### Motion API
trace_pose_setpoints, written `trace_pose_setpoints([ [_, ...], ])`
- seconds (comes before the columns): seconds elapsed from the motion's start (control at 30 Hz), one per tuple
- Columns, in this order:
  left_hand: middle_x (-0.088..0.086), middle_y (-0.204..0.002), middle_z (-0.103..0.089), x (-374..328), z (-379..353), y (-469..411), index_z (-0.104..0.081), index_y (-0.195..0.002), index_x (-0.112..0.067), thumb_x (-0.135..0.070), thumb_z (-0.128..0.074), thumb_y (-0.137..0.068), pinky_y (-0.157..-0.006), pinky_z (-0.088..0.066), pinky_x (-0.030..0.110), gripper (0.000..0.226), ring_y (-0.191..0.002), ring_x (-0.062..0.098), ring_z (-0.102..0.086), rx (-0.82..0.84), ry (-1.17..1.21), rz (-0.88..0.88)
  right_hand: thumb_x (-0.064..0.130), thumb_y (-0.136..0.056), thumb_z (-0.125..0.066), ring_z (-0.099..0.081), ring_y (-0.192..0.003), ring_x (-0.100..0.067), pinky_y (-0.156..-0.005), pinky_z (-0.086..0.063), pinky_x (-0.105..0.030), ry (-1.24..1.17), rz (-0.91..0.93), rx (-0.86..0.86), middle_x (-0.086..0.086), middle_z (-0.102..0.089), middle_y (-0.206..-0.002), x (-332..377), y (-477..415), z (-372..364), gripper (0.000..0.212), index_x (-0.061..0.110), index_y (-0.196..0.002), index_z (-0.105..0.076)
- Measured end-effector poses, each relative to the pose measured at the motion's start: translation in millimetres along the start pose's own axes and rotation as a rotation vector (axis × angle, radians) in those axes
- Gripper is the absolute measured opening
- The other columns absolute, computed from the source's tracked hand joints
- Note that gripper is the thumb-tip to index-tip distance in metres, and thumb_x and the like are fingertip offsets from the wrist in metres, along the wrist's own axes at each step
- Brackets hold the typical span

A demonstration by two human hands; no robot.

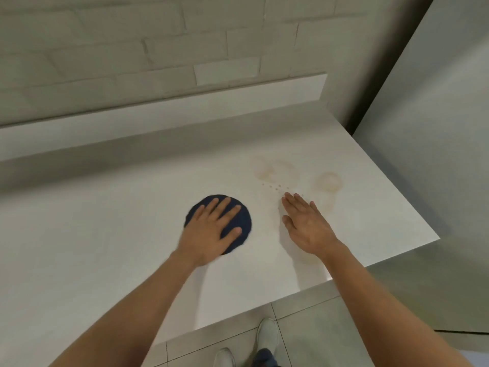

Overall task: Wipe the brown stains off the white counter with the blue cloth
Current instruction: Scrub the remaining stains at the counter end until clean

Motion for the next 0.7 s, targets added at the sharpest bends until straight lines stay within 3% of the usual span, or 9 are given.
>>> trace_pose_setpoints([
  [0.13, -0.006, -0.170, -0.005, 53, 13, -24, -0.009, -0.160, -0.042, -0.069, -0.012, -0.099, -0.125, -0.005, 0.047, 0.067, -0.156, 0.022, -0.003, -0.008, -0.035, 0.197, 0.029, -0.107, -0.029, -0.006, -0.153, -0.012, -0.123, -0.005, -0.038, -0.044, -0.036, -0.094, 0.004, -0.014, -0.166, 0, 28, 6, 0.053, 0.016, -0.158, -0.021],
  [0.27, -0.002, -0.170, -0.001, 46, 8, -47, -0.006, -0.161, -0.038, -0.067, -0.012, -0.099, -0.124, 0.001, 0.049, 0.069, -0.156, 0.026, 0.001, -0.009, -0.008, 0.298, 0.031, -0.108, -0.028, -0.009, -0.153, -0.014, -0.123, -0.009, -0.040, 0.002, -0.091, -0.054, 0.004, -0.013, -0.167, -10, 44, -6, 0.054, 0.016, -0.159, -0.020],
  [0.53, -0.003, -0.170, 0.000, -23, -7, -29, -0.007, -0.161, -0.037, -0.068, -0.007, -0.096, -0.124, 0.002, 0.047, 0.072, -0.156, 0.024, 0.003, 0.001, 0.004, 0.137, 0.030, -0.107, -0.029, -0.009, -0.153, -0.014, -0.122, -0.008, -0.040, -0.018, -0.101, -0.028, 0.005, -0.011, -0.167, -14, 41, -15, 0.055, 0.017, -0.159, -0.018],
  [0.7, -0.005, -0.170, 0.004, -68, -18, -12, -0.005, -0.161, -0.037, -0.067, -0.010, -0.099, -0.124, 0.006, 0.045, 0.069, -0.155, 0.021, 0.008, 0.026, 0.002, 0.046, 0.025, -0.108, -0.030, -0.008, -0.152, -0.009, -0.122, -0.001, -0.032, -0.218, -0.134, -0.026, 0.006, -0.012, -0.166, -16, 44, -8, 0.052, 0.019, -0.159, -0.019],
])
Point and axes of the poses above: each hand's wrist, its own y-axis away from the middle knuckle, its own z-axis out of the back of the hand, x = y × z, the point moved 10 cm from there along -y, towards the middle knuckle
